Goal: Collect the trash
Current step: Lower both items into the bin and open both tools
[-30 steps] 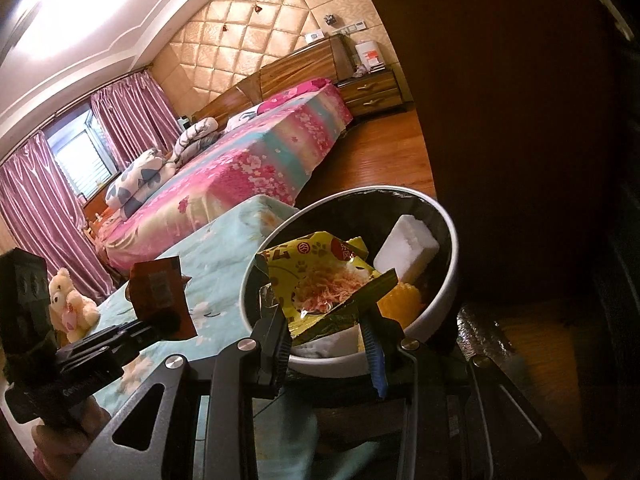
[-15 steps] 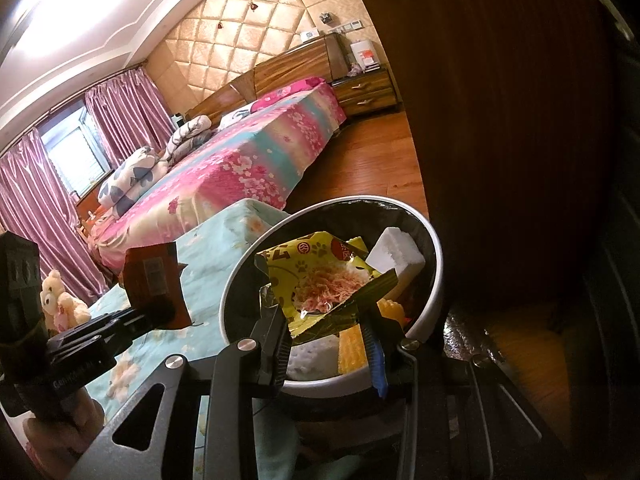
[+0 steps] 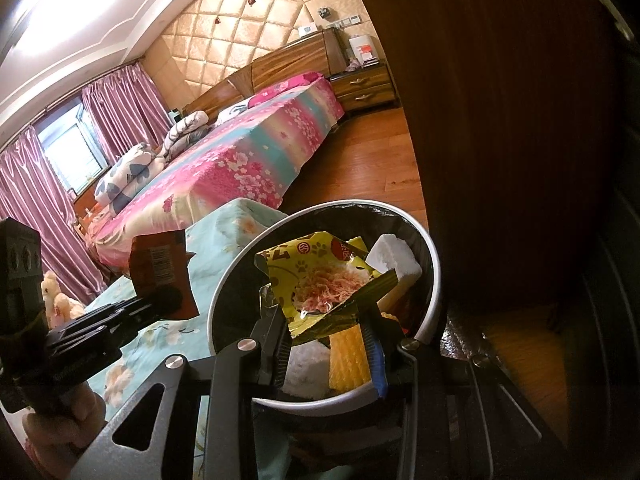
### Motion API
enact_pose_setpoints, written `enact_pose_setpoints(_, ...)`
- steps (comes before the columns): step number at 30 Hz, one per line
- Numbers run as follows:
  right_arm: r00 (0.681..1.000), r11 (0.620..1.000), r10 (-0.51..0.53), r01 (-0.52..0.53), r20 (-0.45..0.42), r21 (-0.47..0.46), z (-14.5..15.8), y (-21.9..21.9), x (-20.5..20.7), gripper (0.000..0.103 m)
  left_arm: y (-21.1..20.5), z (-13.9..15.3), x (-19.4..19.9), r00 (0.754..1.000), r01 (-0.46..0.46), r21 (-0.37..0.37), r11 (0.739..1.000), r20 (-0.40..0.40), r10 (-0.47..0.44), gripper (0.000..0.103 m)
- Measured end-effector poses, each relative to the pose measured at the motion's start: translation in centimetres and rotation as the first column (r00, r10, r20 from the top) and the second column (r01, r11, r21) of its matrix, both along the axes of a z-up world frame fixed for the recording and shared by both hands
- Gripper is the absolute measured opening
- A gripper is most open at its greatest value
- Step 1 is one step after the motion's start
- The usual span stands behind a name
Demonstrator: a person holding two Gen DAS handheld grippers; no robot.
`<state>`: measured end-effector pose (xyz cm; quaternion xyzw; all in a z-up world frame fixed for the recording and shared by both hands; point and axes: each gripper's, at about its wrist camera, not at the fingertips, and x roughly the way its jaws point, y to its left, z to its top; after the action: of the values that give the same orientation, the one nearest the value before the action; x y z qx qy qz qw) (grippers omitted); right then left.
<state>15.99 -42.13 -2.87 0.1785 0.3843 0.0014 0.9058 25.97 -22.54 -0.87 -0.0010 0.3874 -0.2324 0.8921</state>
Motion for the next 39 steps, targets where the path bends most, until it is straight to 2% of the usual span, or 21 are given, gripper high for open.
enact_pose_setpoints(23, 0.999, 1.0, 0.006, -0.006, -0.042, -0.004, -0.2, -0.6, 1.8, 0.033, -1.8, -0.3, 1.9, 0.999, 0.024, 0.025, 0.999, -0.031, -0.023, 0.017)
enact_pose_setpoints(39, 0.998, 1.0, 0.003, -0.003, -0.068, 0.004, -0.6, -1.1, 2.3, 0.036, -2.4, -0.4, 2.4, 0.999, 0.027, 0.036, 0.999, -0.036, -0.026, 0.022)
